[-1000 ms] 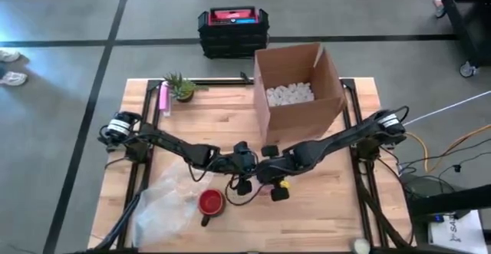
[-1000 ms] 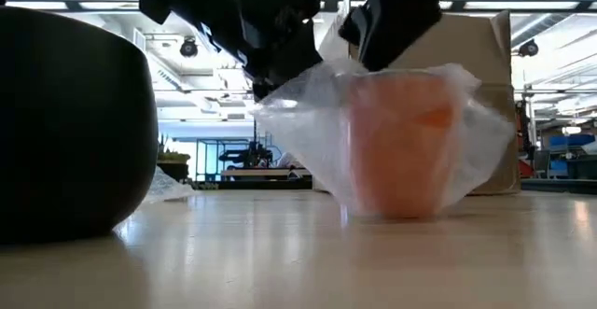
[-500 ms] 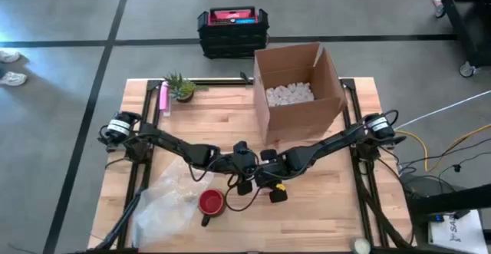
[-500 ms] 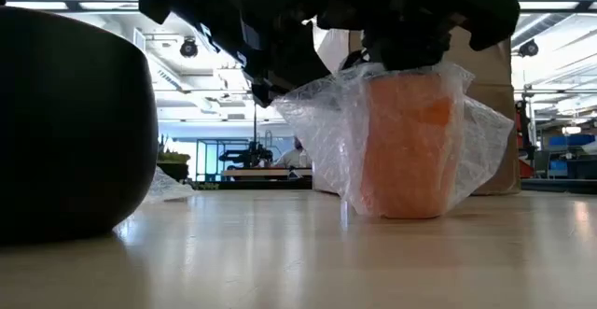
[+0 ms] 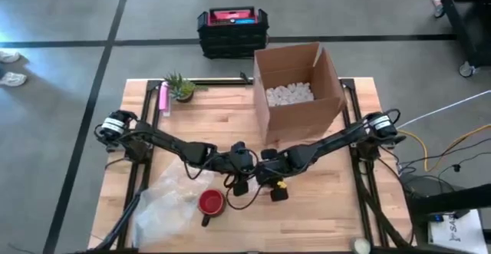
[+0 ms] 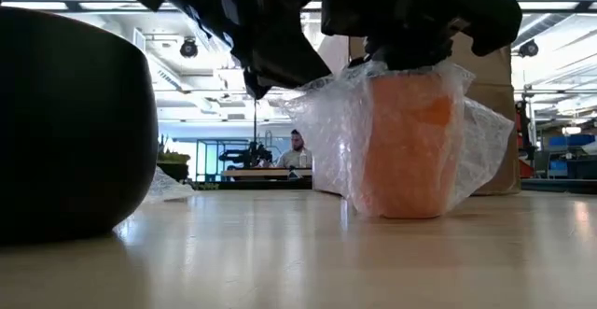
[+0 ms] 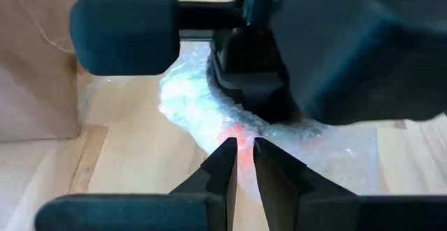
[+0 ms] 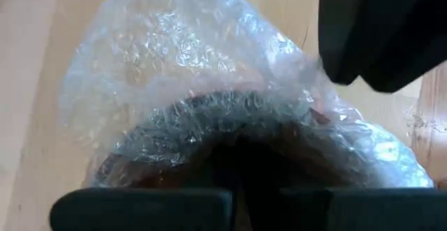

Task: Wrap mug
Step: Wrap the orange mug with the right transparent bubble wrap

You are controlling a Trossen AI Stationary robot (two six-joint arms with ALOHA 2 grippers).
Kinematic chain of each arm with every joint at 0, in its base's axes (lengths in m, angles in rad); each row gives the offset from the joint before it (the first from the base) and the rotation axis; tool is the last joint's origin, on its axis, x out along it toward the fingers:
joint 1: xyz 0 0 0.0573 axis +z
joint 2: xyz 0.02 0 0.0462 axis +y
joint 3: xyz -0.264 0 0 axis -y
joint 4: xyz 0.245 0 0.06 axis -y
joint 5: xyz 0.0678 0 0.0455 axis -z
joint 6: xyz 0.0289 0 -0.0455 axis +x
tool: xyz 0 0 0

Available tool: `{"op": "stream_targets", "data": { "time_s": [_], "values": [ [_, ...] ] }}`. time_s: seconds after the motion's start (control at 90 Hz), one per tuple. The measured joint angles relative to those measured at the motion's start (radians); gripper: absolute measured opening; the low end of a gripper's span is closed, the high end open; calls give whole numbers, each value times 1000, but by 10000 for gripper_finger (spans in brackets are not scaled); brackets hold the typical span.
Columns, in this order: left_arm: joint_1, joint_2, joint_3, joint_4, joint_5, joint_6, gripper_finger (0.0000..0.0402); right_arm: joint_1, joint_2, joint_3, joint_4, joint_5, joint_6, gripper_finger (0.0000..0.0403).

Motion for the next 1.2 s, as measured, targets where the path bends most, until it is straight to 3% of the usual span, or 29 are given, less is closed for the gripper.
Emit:
{"op": "stream_targets", "data": {
  "time_s": [0.511,1.022,1.2],
  "values": [
    [0,0,0,-10,0,0,36,1,-72,78,-56,13,27,0],
    [0,2,0,-13,0,0,36,2,-143,190,-338,10,67,0],
    [0,2,0,-11,0,0,36,2,-116,179,-348,21,87,0]
  ]
}}
